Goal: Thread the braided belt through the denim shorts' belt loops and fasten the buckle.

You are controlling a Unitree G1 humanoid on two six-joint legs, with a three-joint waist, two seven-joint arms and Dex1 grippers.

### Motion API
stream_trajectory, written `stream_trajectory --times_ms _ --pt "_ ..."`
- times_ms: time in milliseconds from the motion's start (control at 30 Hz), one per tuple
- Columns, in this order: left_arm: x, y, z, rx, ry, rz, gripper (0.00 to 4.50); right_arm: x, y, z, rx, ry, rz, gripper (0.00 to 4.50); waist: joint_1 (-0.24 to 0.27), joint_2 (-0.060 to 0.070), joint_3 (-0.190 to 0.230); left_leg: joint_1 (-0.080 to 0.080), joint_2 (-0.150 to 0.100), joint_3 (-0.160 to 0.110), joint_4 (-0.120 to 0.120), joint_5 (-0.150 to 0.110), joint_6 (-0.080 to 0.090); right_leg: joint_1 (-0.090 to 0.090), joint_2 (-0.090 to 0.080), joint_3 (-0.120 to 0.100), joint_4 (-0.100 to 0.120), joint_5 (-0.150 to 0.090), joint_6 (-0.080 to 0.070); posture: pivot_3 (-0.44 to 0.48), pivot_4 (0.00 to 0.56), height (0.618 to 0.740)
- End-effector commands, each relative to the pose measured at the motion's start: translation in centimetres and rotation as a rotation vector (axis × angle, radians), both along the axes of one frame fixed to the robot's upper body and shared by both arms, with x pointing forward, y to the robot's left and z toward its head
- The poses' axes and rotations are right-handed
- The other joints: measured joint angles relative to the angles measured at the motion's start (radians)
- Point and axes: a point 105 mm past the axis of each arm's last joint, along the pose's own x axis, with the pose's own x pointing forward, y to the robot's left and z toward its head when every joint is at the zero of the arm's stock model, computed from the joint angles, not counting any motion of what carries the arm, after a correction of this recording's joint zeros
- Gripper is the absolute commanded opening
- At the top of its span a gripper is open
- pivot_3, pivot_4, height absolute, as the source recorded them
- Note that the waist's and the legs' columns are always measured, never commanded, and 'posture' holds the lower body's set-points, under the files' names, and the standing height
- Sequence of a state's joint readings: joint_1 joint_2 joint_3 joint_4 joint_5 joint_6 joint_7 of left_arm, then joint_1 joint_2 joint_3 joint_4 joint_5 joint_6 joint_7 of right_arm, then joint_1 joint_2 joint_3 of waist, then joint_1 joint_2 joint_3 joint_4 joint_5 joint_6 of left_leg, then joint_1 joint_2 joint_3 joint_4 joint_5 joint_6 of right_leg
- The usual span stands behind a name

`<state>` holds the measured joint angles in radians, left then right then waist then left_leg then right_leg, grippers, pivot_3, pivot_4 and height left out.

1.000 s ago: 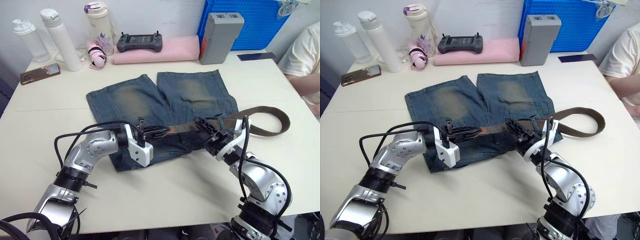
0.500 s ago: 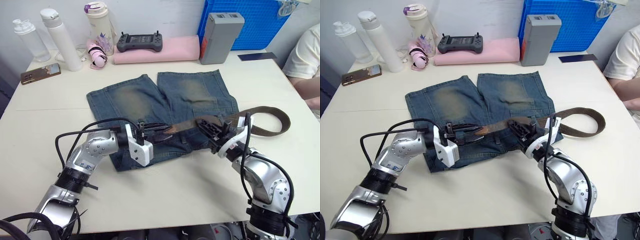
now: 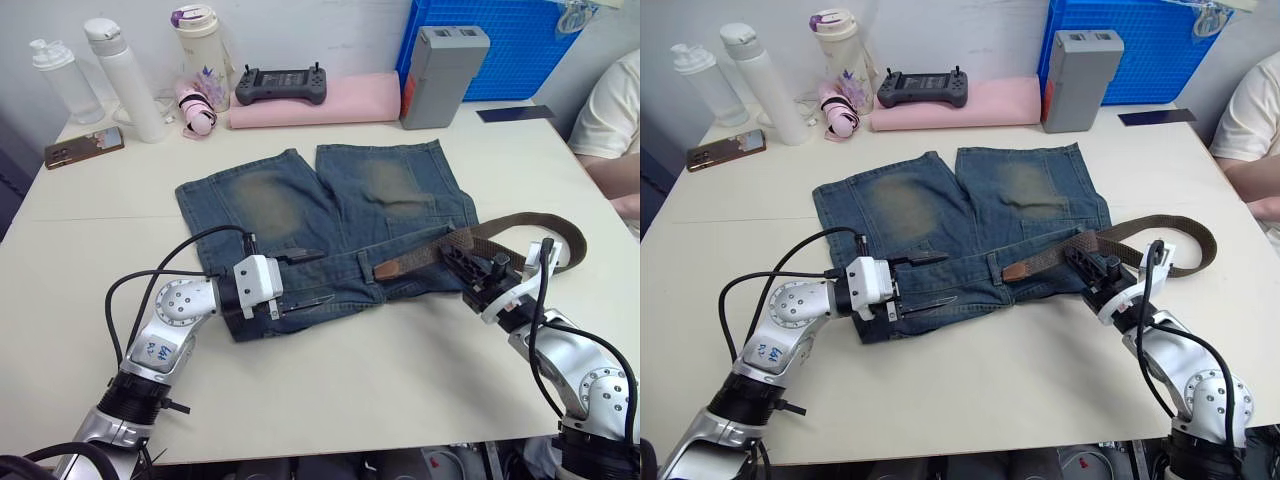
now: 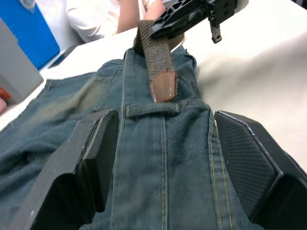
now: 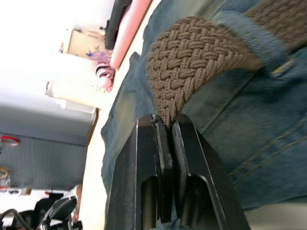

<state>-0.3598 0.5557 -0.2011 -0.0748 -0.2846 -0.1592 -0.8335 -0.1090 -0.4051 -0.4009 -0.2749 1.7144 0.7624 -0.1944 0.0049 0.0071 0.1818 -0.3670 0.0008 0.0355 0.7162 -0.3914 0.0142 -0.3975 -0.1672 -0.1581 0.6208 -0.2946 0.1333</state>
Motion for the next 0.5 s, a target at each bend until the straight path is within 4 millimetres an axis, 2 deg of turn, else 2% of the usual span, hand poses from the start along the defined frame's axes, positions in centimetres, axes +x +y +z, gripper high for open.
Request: stream_trajectory --times_ms 33,133,500 --pt "-0.7 -0.2 1.1 -0.026 -0.023 -0.018 3.48 0.0 -0.8 0.9 -0.006 -0.054 -0.034 0.00 0.002 0.000 0.000 0.000 0.000 0.000 0.000 0.000 0.000 0.000 0.000 0.000 0.000 0.000 0.000 0.000 0.150 0.705" --pt "-0.7 -0.3 1.1 -0.022 -0.020 -0.019 3.48 0.4 -0.3 0.9 -0.031 -0.074 -0.038 0.00 0.007 0.000 0.000 0.000 0.000 0.000 0.000 0.000 0.000 0.000 0.000 0.000 0.000 0.000 0.000 0.000 0.150 0.705" --pt "-0.6 -0.3 1.3 -0.021 -0.026 -0.013 3.48 1.2 5.0 -0.6 -0.122 -0.077 0.068 0.00 0.015 0.000 0.000 0.000 0.000 0.000 0.000 0.000 0.000 0.000 0.000 0.000 0.000 0.000 0.000 0.000 0.150 0.705"
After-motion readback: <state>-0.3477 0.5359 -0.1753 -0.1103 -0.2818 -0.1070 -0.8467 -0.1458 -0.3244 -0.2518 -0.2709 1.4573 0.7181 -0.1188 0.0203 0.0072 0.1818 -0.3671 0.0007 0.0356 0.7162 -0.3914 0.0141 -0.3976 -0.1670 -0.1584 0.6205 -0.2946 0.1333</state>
